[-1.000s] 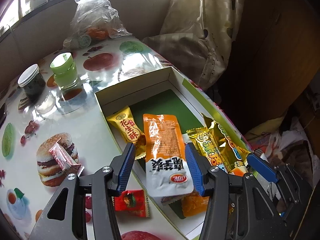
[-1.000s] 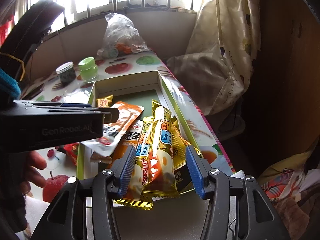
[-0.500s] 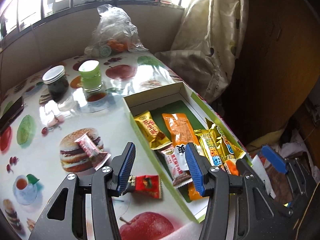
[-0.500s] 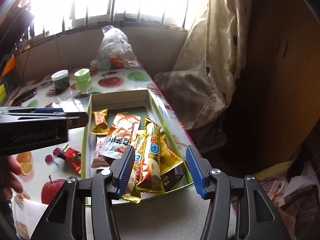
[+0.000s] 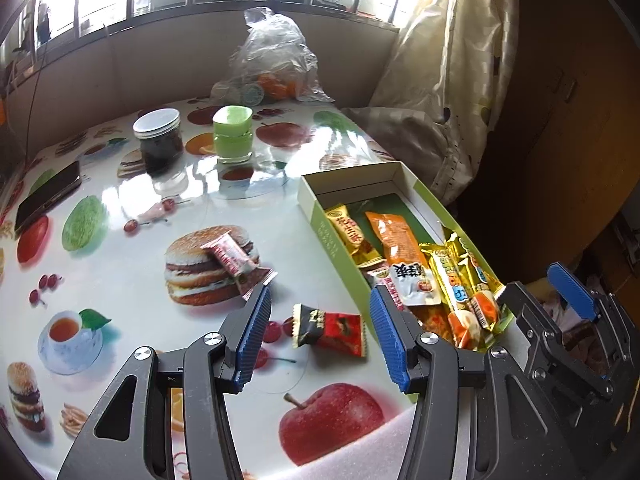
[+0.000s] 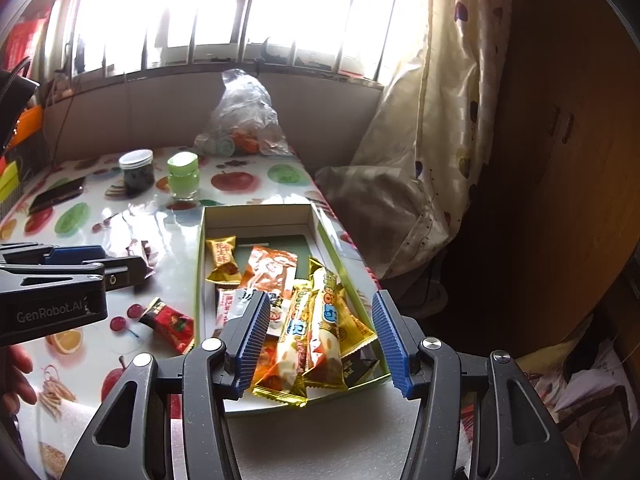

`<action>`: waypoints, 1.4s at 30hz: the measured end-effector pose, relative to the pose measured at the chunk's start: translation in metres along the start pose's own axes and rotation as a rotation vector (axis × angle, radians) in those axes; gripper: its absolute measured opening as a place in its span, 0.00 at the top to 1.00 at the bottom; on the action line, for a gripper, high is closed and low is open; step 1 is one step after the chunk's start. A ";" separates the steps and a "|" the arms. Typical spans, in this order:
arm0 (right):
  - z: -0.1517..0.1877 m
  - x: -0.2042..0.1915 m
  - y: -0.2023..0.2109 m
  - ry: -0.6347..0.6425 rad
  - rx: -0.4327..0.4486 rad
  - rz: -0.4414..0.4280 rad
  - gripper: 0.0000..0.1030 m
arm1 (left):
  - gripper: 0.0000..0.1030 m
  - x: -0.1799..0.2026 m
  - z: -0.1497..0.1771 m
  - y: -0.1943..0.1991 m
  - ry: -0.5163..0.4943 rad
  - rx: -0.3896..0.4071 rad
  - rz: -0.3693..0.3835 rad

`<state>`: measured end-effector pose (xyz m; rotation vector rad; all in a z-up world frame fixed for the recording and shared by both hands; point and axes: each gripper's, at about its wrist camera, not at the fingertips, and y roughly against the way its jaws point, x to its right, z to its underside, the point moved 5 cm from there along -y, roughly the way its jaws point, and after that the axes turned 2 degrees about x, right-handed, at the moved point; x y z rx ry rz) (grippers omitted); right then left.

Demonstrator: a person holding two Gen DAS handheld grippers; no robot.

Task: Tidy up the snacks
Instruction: 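Withdraw both open grippers from the box toward the loose candies, then grasp the red wrapped candy with the right gripper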

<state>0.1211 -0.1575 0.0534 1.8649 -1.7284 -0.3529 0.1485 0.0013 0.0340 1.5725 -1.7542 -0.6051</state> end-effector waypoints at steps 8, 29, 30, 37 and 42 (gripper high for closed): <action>0.002 -0.015 0.000 0.014 -0.014 -0.030 0.49 | 0.49 -0.024 0.011 0.005 0.043 -0.007 -0.017; 0.017 -0.067 -0.023 -0.019 -0.114 -0.395 0.49 | 0.49 -0.084 0.033 0.017 0.153 -0.019 -0.053; 0.017 -0.071 -0.024 -0.015 -0.118 -0.415 0.49 | 0.49 -0.087 0.034 0.017 0.157 -0.020 -0.054; 0.019 -0.100 -0.030 0.098 -0.141 -0.506 0.49 | 0.49 -0.097 0.040 0.015 0.180 -0.028 -0.058; 0.019 -0.114 -0.042 0.151 -0.169 -0.545 0.49 | 0.49 -0.103 0.043 0.014 0.196 -0.035 -0.057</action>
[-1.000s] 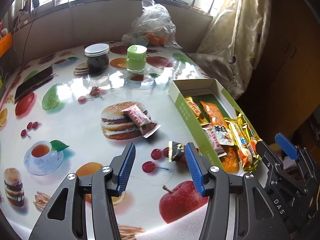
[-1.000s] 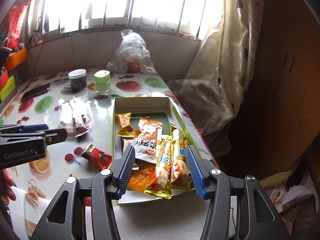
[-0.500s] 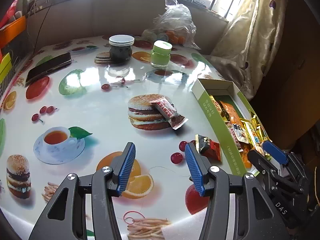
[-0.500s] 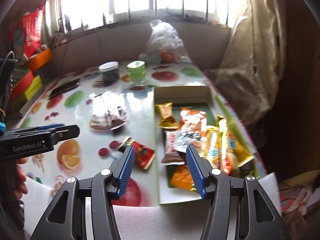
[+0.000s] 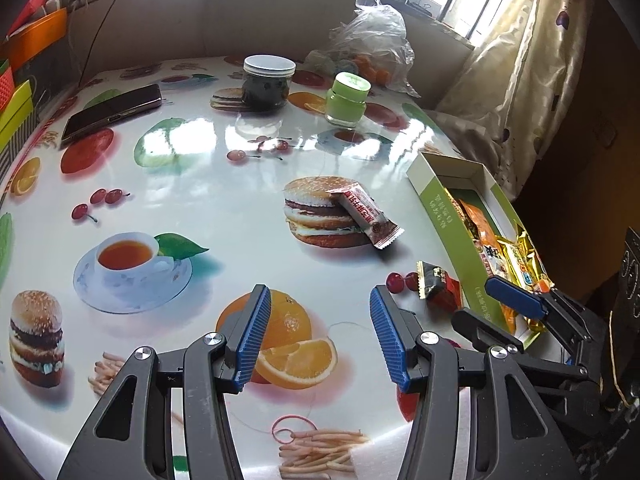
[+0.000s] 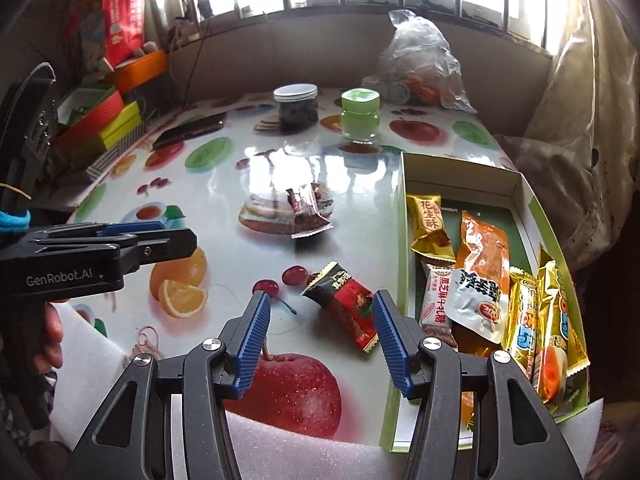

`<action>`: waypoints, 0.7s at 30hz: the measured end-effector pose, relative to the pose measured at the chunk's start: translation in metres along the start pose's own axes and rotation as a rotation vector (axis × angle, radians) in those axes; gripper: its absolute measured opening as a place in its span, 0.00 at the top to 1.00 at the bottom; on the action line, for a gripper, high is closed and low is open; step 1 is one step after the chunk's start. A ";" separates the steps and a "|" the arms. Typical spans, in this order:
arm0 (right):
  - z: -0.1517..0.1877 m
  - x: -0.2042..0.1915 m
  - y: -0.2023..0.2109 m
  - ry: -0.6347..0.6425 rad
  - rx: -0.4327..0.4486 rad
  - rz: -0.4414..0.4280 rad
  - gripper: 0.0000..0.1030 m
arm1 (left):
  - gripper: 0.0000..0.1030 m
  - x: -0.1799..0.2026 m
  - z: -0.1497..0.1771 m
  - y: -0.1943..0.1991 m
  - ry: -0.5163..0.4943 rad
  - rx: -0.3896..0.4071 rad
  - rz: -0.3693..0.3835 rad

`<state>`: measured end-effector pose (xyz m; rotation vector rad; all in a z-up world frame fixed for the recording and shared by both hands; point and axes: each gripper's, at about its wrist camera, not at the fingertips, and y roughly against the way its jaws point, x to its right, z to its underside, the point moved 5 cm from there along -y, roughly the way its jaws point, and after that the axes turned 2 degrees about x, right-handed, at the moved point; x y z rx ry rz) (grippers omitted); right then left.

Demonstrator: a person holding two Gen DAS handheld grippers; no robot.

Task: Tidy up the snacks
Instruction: 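Grasp the red wrapped candy with the right gripper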

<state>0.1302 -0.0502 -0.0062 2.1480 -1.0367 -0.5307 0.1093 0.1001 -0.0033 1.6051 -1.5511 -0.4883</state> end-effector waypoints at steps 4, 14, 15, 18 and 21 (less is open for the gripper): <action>-0.003 -0.001 -0.013 0.047 -0.041 0.015 0.49 | 0.49 -0.002 0.001 -0.002 0.008 -0.004 0.000; -0.006 -0.003 -0.036 0.126 -0.107 0.005 0.49 | 0.49 -0.004 0.001 -0.006 0.017 -0.018 0.008; -0.006 -0.004 -0.037 0.131 -0.113 0.011 0.49 | 0.49 -0.004 0.002 -0.007 0.019 -0.020 0.008; -0.003 -0.004 -0.041 0.142 -0.128 0.023 0.49 | 0.49 -0.005 0.002 -0.008 0.022 -0.023 0.006; 0.000 -0.008 -0.043 0.149 -0.132 0.021 0.52 | 0.49 -0.006 0.002 -0.008 0.026 -0.025 0.005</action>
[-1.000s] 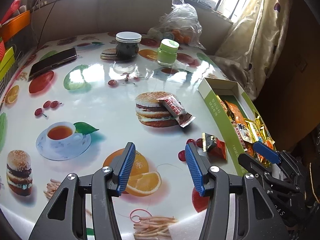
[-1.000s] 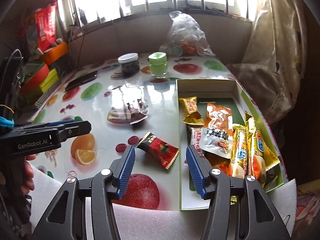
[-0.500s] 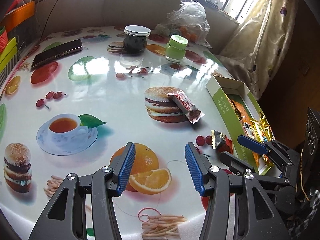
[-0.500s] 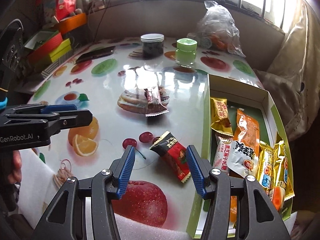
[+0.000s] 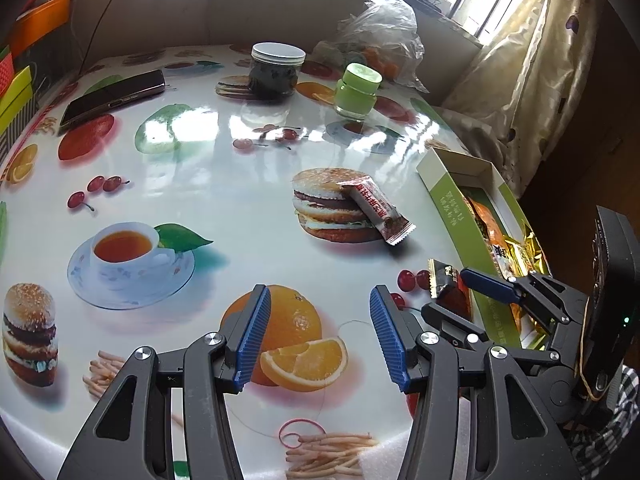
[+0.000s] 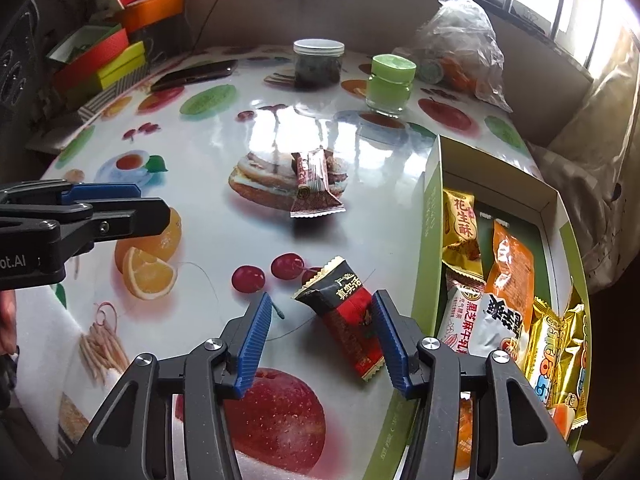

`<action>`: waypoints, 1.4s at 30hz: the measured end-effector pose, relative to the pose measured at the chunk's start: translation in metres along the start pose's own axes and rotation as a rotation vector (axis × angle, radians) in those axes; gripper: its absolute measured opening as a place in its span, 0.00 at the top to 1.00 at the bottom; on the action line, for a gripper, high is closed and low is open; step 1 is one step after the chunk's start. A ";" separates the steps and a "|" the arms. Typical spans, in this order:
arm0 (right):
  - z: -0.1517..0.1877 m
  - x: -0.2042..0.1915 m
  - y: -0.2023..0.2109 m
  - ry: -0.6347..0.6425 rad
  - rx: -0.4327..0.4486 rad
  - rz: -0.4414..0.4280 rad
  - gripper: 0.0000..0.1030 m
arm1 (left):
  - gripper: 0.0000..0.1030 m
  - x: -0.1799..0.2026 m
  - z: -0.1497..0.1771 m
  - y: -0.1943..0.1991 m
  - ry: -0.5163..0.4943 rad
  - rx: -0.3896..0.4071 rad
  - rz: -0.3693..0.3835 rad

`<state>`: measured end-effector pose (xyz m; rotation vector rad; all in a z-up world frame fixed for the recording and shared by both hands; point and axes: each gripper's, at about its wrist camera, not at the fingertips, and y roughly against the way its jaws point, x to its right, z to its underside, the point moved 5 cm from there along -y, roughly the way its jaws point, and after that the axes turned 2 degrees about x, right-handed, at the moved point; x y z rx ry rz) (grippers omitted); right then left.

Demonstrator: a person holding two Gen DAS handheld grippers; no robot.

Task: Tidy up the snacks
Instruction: 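Grasp the red wrapped candy with the right gripper, then grasp the pink-wrapped wafer with the left gripper while the right holds the red candy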

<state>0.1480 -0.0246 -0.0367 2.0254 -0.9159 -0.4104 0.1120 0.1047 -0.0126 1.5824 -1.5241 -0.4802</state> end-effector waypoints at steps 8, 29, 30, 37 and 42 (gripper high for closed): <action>-0.002 -0.009 -0.002 -0.018 0.008 -0.030 0.64 | 0.49 -0.002 0.000 -0.002 0.007 -0.006 0.000; 0.002 -0.010 0.003 -0.161 0.064 -0.067 0.84 | 0.49 0.000 -0.004 -0.011 0.005 -0.020 0.003; 0.002 -0.010 0.003 -0.166 0.064 -0.067 0.84 | 0.49 0.001 -0.004 -0.011 0.003 -0.021 0.003; 0.006 -0.009 0.007 -0.207 0.086 -0.072 0.85 | 0.49 0.009 -0.013 -0.016 -0.008 -0.021 0.014; 0.011 -0.009 0.009 -0.225 0.093 -0.077 0.85 | 0.49 0.019 -0.023 -0.021 -0.026 -0.018 0.022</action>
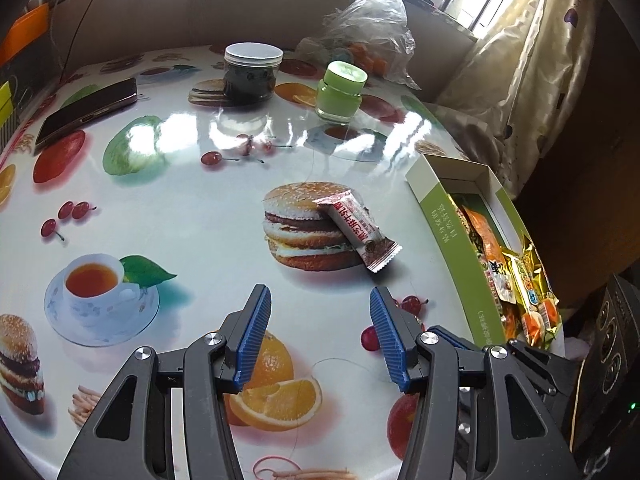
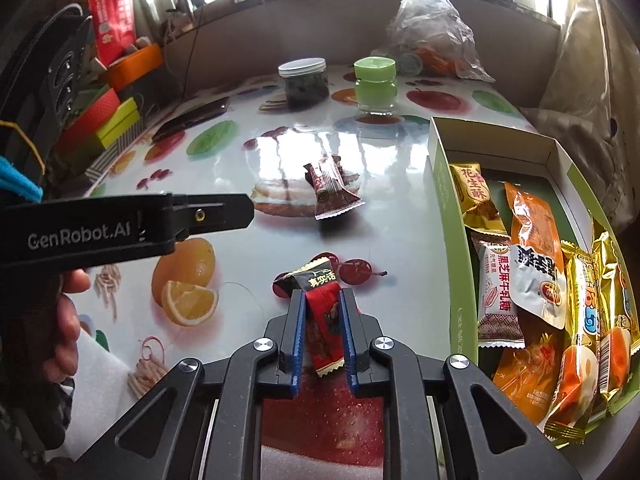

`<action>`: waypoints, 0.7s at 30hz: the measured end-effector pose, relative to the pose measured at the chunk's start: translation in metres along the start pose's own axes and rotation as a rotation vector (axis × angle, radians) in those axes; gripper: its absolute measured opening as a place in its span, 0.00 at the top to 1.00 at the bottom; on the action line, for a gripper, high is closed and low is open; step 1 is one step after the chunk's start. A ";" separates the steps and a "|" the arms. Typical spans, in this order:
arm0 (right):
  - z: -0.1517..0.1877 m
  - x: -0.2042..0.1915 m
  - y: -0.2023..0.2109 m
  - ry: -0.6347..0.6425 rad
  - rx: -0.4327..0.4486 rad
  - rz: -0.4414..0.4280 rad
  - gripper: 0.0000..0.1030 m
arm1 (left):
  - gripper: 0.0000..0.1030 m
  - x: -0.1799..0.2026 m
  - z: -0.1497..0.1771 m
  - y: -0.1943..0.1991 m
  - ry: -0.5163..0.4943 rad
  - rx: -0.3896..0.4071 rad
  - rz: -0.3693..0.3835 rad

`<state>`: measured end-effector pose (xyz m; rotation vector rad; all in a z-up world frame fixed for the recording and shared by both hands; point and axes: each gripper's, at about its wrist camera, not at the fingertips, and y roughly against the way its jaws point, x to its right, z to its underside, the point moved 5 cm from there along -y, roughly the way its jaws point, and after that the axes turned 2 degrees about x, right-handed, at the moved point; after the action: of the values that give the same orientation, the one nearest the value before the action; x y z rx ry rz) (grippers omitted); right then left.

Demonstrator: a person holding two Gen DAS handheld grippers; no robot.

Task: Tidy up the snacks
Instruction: 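Grasp the pink-wrapped wafer with the left gripper while the right holds the red candy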

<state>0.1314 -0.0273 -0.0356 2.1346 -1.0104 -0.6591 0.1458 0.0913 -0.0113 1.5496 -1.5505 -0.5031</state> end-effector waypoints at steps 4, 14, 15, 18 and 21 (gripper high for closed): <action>0.003 0.000 0.002 -0.007 0.007 0.003 0.85 | 0.49 0.009 -0.009 -0.007 -0.009 -0.005 0.010; 0.006 0.009 0.007 -0.054 0.024 0.000 0.85 | 0.49 0.029 -0.032 -0.034 -0.018 -0.026 0.004; 0.006 0.009 0.007 -0.052 0.025 0.002 0.85 | 0.49 0.029 -0.034 -0.037 -0.018 -0.027 -0.005; 0.008 0.009 0.009 -0.059 0.029 -0.003 0.85 | 0.49 0.031 -0.038 -0.042 -0.028 -0.025 -0.015; 0.008 0.010 0.009 -0.062 0.033 -0.009 0.85 | 0.49 0.033 -0.039 -0.052 -0.042 -0.043 -0.018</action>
<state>0.1272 -0.0424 -0.0350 2.1603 -1.0518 -0.7215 0.2128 0.0635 -0.0212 1.5298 -1.5486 -0.5789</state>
